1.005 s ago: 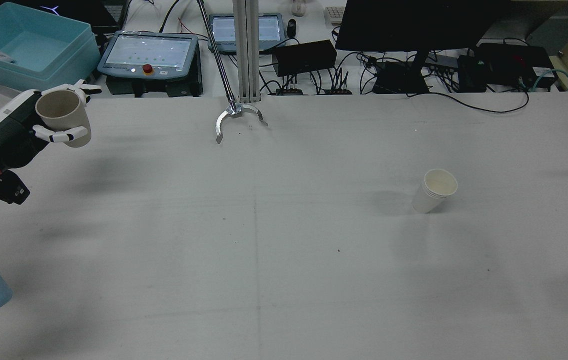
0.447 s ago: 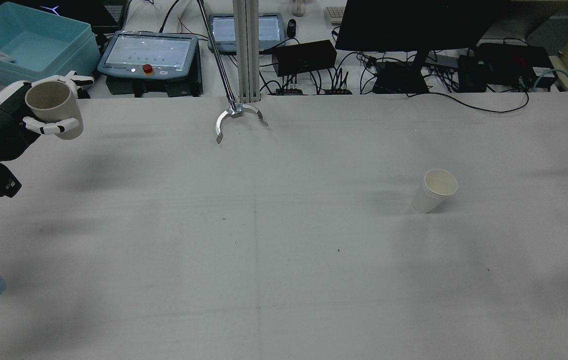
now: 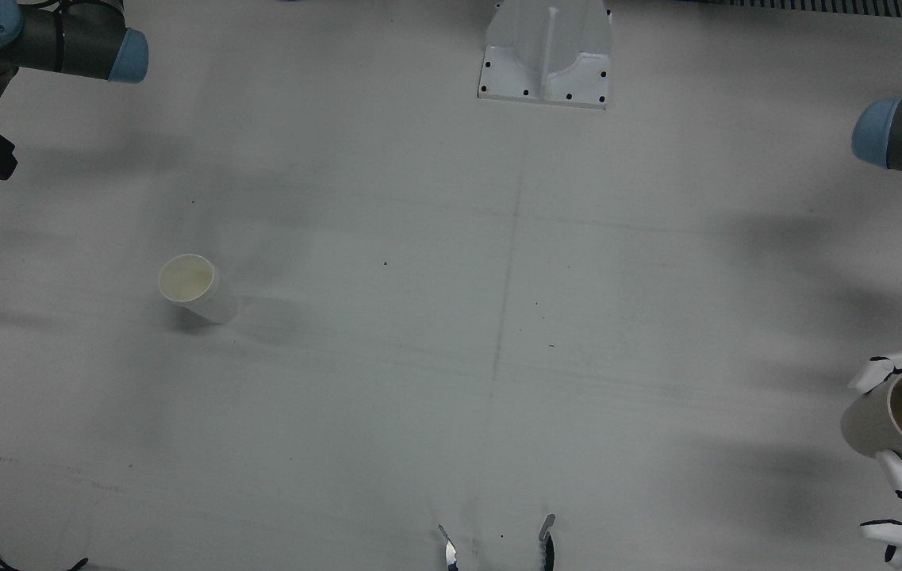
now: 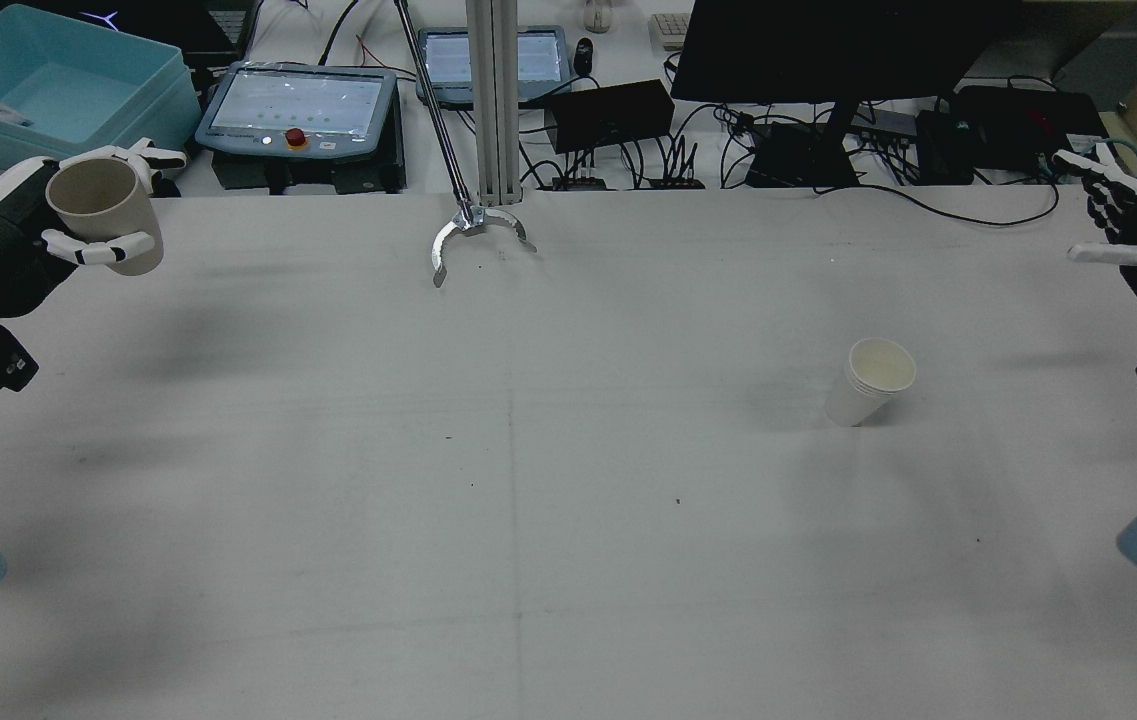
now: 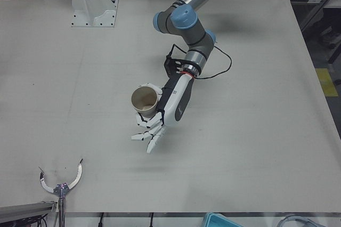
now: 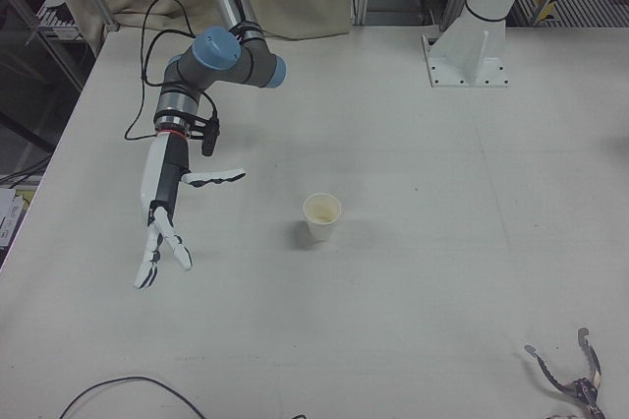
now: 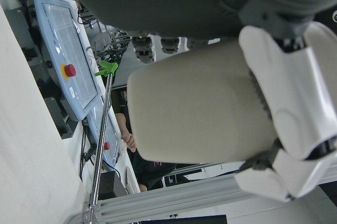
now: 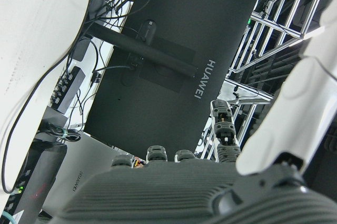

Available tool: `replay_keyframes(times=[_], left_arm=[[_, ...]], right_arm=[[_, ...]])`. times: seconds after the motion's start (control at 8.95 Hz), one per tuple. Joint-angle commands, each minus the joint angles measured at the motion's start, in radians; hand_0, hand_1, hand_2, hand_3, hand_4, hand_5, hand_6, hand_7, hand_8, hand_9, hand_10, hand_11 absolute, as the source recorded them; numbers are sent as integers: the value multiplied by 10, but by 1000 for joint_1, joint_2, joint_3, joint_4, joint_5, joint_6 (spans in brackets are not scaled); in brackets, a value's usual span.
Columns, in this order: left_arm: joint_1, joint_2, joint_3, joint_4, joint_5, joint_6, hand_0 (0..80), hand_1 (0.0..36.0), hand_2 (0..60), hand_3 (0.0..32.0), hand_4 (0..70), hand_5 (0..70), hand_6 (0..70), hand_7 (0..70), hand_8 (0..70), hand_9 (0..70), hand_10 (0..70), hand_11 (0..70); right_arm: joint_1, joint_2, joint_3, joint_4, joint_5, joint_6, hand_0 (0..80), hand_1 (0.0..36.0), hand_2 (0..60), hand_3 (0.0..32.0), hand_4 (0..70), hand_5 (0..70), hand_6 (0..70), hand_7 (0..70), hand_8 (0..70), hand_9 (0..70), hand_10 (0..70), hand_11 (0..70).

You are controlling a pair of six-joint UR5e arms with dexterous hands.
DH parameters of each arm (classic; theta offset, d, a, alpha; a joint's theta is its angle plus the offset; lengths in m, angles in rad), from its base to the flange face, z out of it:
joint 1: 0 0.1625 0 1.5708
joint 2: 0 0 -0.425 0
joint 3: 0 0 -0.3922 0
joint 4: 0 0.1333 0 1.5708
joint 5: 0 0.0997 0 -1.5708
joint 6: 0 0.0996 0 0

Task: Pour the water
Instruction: 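Move the right hand toward the other white paper cup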

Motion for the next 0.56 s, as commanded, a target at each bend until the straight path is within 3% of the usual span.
replay_keyframes(times=[0.0,0.22,0.34,0.45], left_arm=[[-17,1,-8,-3,1,0,430,114,600,0,700,700,194,257,38,44,70,100],[-17,4,-23,4,2,0,428,116,600,0,700,700,192,257,37,43,68,97],[-19,5,-48,16,3,0,430,116,600,0,700,700,190,256,36,43,69,98],[-19,10,-57,20,3,0,430,118,600,0,700,700,187,255,35,41,68,97]], right_arm=[[-65,12,3,-6,40,-6,473,59,0,118,94,61,0,0,35,33,10,27],[-121,10,2,8,205,-112,450,26,0,118,74,21,0,0,37,51,27,49],[-155,18,10,10,256,-173,446,25,0,94,70,11,0,0,45,63,37,64],[-209,22,16,29,355,-262,438,23,0,108,50,0,0,0,55,77,48,80]])
